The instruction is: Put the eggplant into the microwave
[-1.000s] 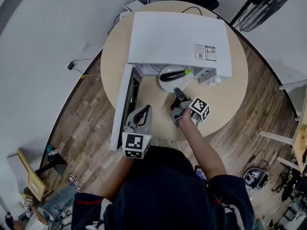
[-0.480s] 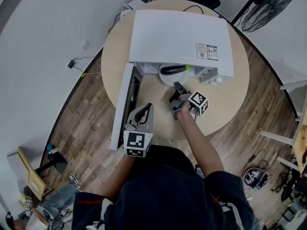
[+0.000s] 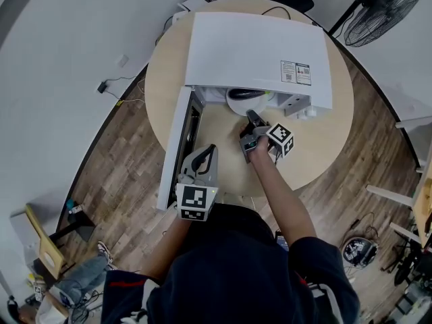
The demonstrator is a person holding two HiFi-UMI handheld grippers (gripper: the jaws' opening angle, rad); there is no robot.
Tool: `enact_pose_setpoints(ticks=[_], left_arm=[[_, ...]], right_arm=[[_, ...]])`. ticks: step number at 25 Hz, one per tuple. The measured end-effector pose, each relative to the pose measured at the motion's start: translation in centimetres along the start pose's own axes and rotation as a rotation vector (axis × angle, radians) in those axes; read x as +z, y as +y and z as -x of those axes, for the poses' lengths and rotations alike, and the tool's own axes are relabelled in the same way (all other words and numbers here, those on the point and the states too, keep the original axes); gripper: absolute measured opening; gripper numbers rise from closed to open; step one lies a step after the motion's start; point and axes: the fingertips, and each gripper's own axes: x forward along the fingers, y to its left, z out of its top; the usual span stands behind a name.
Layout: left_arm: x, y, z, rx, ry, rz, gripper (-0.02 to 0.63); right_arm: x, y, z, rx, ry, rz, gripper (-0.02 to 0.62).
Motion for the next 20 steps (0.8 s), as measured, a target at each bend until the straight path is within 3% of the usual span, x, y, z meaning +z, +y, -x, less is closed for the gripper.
enact_pose_setpoints(ticks=[20], left_arm=[[-0.7,1.2,1.1,0.006,-0.002,0.043,0.015]], right_arm=[[0.4,0.7,-2.7,0.012,0.008,-0.013,0.023]])
